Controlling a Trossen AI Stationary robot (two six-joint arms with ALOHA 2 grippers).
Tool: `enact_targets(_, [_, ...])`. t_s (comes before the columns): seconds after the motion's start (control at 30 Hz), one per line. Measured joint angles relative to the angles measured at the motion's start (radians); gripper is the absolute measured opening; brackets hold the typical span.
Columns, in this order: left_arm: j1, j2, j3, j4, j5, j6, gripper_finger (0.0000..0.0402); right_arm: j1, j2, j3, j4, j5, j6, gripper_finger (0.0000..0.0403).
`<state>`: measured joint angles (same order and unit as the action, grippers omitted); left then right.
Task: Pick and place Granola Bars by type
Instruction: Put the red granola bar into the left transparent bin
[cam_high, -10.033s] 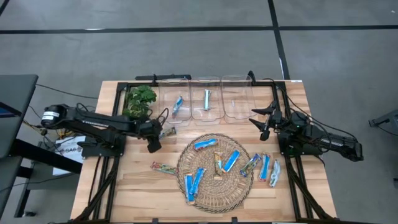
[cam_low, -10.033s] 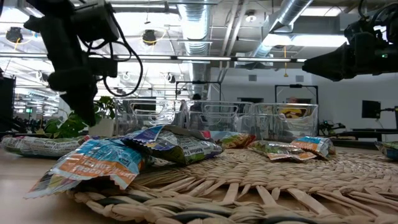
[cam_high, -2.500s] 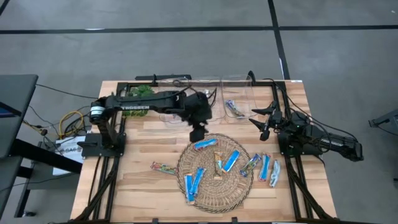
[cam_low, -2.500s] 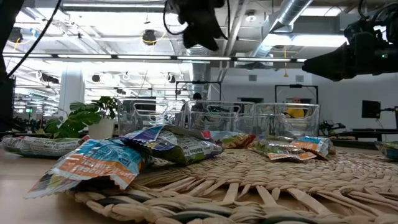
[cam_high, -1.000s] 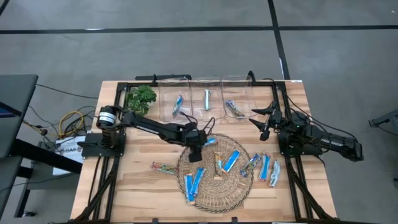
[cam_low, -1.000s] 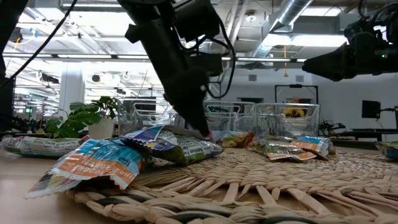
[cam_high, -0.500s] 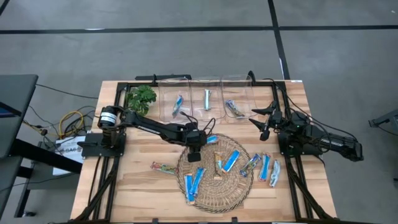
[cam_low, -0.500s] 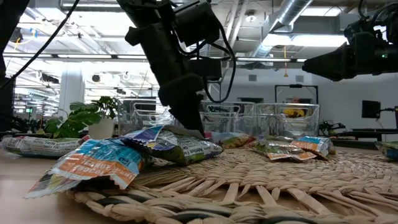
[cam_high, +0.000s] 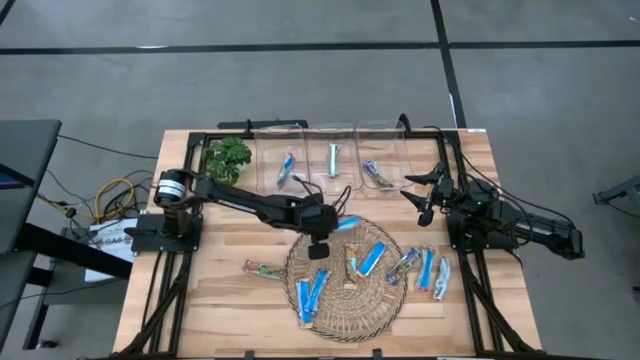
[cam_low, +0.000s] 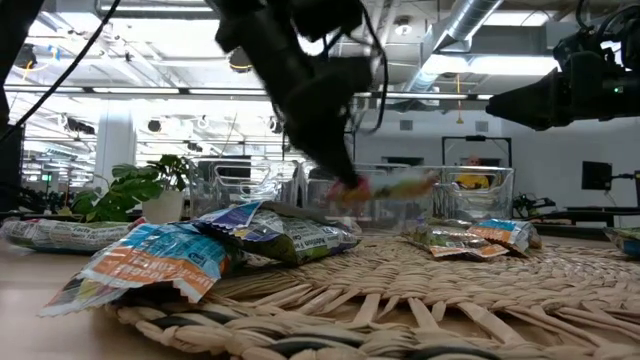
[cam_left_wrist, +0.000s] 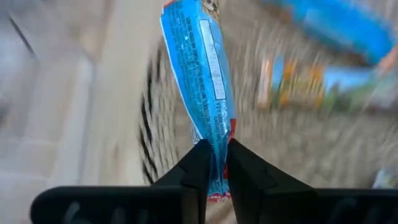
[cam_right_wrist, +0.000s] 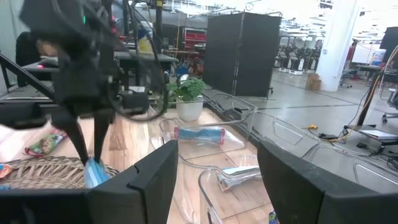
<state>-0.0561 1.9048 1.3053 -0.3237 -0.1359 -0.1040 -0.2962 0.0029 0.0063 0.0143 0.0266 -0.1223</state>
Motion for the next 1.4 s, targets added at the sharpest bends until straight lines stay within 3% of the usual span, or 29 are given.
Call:
enact_targets(0.3, [0.024, -0.108, 0.107, 0.003, -0.002, 0.014, 0.0037, 0.000, 0.000, 0.000, 0.000, 0.000, 0.000, 0.0215])
enact_targets(0.6, [0.046, -0.225, 0.139, 0.001, -0.008, 0.013, 0.0039, 0.000, 0.000, 0.000, 0.000, 0.000, 0.000, 0.0215])
enact_targets(0.9, [0.082, -0.238, 0.140, -0.083, -0.023, 0.013, 0.0039, 0.000, 0.000, 0.000, 0.000, 0.000, 0.000, 0.0215])
enact_targets(1.1, [0.171, -0.238, 0.140, -0.236, -0.140, 0.004, 0.0039, 0.000, 0.000, 0.000, 0.000, 0.000, 0.000, 0.0215])
enact_targets(1.4, [0.319, -0.265, 0.139, -0.596, -0.207, -0.042, 0.0039, 0.000, 0.000, 0.000, 0.000, 0.000, 0.000, 0.0215])
